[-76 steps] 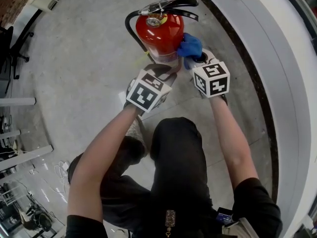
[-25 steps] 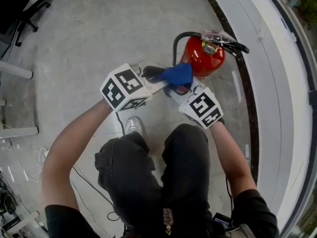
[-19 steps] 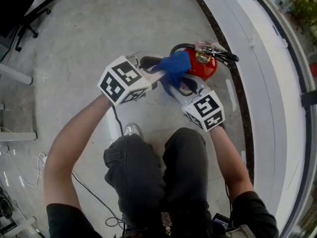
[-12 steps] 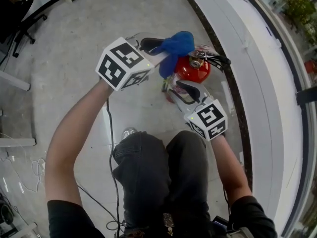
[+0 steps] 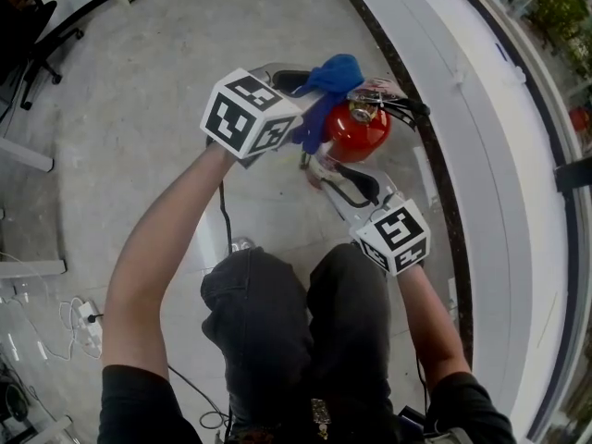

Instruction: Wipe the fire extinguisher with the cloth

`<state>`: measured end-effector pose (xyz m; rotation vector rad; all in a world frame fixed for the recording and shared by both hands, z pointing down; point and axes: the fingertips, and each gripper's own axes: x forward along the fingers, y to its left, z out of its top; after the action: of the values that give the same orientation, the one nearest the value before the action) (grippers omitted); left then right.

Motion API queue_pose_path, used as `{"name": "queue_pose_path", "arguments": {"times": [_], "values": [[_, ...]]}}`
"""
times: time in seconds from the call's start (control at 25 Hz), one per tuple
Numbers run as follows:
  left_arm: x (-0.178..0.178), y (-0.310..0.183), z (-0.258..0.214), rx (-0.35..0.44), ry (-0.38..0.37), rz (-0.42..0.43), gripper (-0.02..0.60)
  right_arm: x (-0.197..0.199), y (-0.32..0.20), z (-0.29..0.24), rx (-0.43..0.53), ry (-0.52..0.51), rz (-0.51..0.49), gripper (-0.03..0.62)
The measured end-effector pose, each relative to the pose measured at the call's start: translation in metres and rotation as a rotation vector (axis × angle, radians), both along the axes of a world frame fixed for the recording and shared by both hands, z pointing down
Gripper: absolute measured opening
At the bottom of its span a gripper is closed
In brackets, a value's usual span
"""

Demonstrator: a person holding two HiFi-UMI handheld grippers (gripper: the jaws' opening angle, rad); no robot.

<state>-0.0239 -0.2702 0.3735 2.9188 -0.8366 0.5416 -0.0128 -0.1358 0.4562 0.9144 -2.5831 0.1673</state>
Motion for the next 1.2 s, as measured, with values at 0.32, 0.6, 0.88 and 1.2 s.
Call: {"name": "queue_pose_path", "arguments": {"times": [0.32, 0.6, 0.88, 1.2], "values": [[-0.039, -0.021, 0.064, -0.123, 0.046, -0.104, 0.067, -0.009, -0.001, 0.024, -0.045, 0.009, -0.008, 0.123], [-0.039, -0.024, 0.146, -0.213, -0.014, -0.091, 0.067, -0.009, -0.017, 0.055, -0.102, 0.063, 0.043, 0.098], [-0.025, -0.019, 0.205, -0.282, -0.093, -0.002, 0.067, -0.018, -0.021, 0.067, -0.152, 0.096, 0.035, 0.003], [-0.023, -0.011, 0.252, -0.389, -0.039, 0.078, 0.066, -0.026, -0.021, 0.082, -0.193, 0.14, 0.008, 0.003]]}}
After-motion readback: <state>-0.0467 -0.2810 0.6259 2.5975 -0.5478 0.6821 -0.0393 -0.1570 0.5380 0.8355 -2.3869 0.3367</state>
